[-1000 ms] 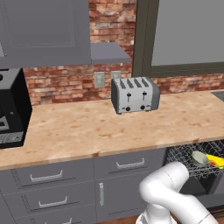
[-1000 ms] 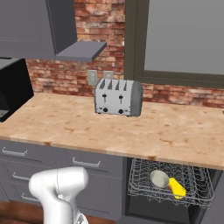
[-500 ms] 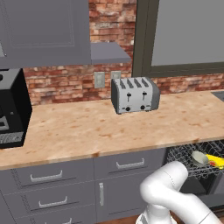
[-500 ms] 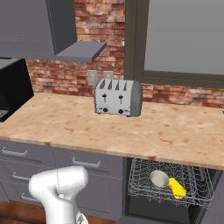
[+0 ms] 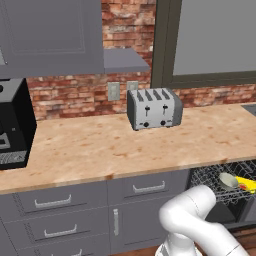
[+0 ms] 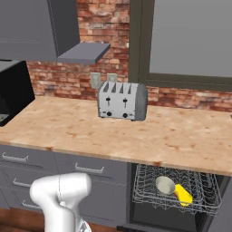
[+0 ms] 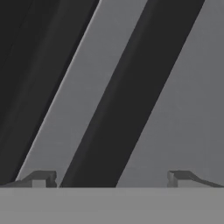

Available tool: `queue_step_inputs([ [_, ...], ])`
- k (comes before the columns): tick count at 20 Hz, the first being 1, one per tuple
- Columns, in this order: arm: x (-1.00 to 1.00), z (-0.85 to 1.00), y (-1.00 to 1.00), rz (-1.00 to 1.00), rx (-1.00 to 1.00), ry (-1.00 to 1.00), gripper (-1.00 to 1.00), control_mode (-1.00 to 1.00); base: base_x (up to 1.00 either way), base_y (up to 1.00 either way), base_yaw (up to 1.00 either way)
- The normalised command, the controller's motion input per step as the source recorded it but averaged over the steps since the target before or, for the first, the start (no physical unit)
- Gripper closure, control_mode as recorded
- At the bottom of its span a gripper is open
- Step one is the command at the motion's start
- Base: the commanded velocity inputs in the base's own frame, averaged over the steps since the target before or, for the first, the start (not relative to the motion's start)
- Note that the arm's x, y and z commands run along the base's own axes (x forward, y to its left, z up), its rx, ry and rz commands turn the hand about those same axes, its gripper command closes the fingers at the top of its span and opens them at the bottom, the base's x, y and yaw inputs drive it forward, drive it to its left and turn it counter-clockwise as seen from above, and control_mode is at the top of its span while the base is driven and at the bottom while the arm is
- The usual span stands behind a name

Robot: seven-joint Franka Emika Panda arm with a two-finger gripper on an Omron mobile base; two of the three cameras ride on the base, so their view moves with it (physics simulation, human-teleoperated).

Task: Pick up the cup and bowl from the counter, place them in the dishwasher, and close the dishwasher door.

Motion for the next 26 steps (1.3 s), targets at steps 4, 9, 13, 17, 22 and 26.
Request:
queue_step_inputs([
  [4,0.81,-0.14,-0.04,-0.04,0.02,-0.22,-1.0,-1.0,0.0,0.0,0.0],
  [9,0.81,-0.23,-0.12,-0.04,0.03,-0.19,-1.0,-1.0,0.0,0.0,0.0],
  [13,0.83,-0.23,-0.08,-0.03,0.03,-0.19,-1.0,-1.0,0.0,0.0,0.0],
  [17,0.75,-0.23,-0.08,-0.03,0.02,-0.19,-1.0,-1.0,0.0,0.0,0.0],
  [22,0.65,-0.3,-0.14,-0.02,0.04,-0.19,-1.0,-1.0,0.0,0.0,0.0],
  [26,0.62,-0.29,-0.18,-0.01,0.04,-0.19,-1.0,-1.0,0.0,0.0,0.0],
])
